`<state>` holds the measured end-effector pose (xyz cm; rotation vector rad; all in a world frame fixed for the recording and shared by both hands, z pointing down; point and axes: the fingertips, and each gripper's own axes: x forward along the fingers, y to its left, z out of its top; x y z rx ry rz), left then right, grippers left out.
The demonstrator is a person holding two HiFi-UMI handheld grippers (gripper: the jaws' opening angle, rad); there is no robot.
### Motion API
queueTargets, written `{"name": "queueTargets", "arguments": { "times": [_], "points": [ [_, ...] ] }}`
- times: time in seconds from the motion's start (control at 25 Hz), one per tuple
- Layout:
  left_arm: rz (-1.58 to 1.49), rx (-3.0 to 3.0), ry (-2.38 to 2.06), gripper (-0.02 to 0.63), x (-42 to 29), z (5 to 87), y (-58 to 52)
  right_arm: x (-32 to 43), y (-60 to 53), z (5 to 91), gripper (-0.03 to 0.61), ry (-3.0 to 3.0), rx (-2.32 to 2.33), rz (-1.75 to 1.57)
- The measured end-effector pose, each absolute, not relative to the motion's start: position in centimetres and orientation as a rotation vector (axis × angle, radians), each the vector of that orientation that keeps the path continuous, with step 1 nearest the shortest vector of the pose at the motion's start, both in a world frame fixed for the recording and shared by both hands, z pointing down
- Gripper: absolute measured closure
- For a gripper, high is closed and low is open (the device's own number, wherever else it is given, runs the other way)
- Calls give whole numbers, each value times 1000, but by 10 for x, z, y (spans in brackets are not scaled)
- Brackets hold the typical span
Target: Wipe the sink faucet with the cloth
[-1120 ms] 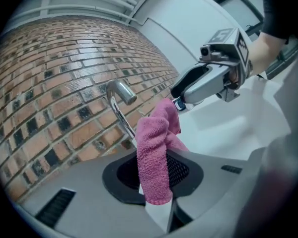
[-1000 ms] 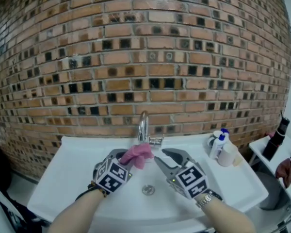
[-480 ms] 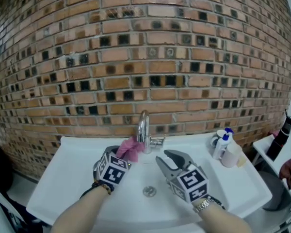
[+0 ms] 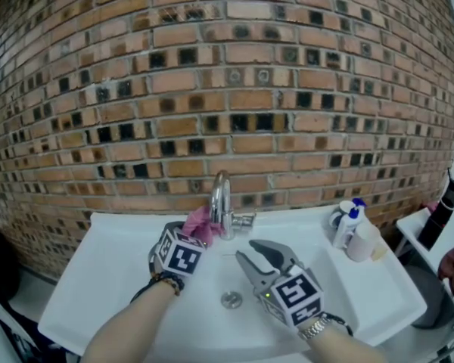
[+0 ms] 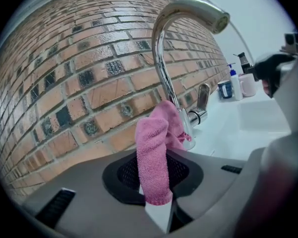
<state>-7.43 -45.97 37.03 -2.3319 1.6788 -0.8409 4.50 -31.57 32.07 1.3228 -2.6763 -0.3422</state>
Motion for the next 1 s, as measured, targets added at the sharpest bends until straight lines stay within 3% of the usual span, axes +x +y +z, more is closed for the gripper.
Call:
{"name": "queueTargets", "arguments": {
  "times": [1.0],
  "points": [
    [-837, -2396, 1609, 535, -26, 382, -488, 47, -317, 324, 446, -2699, 1326, -309]
  ]
}}
